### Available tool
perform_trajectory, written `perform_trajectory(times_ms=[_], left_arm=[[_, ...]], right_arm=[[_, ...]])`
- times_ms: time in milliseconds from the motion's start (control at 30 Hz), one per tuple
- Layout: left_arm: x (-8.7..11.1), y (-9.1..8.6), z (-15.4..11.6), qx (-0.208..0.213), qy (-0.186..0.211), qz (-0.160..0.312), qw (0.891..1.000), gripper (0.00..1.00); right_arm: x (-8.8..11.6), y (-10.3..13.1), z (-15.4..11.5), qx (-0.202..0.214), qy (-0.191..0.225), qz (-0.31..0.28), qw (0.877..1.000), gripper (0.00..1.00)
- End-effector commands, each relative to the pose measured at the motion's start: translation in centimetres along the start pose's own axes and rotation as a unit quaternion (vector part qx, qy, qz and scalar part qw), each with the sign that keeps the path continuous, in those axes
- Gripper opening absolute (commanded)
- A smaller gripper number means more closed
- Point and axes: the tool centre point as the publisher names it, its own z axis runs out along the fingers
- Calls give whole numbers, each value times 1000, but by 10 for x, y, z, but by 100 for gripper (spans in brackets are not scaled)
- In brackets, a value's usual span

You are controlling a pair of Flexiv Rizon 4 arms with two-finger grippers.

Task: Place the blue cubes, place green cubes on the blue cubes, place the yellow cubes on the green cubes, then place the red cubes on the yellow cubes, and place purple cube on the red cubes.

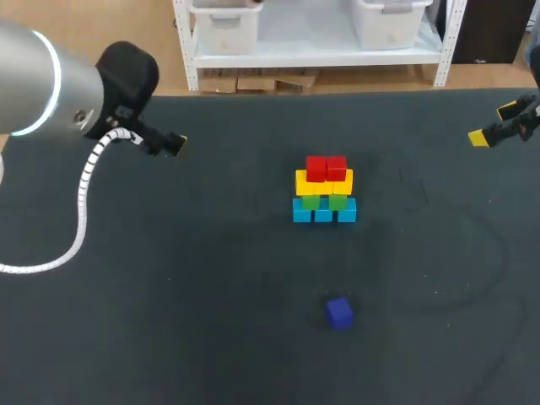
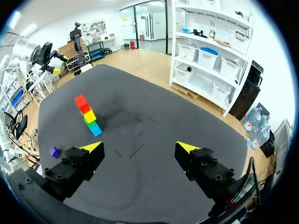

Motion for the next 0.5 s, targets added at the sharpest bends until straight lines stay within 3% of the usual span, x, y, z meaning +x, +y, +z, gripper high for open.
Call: perform_trajectory(times_ms=[33,500], left_arm=[[6,-1,-8,-11,-16,-5,1000,100],[3,2,-13,-8,-47,-9,999,100]], right_arm=[[0,-1,0,-2,-1,0,1000,100],[0,-1,0,-2,-1,0,1000,100]])
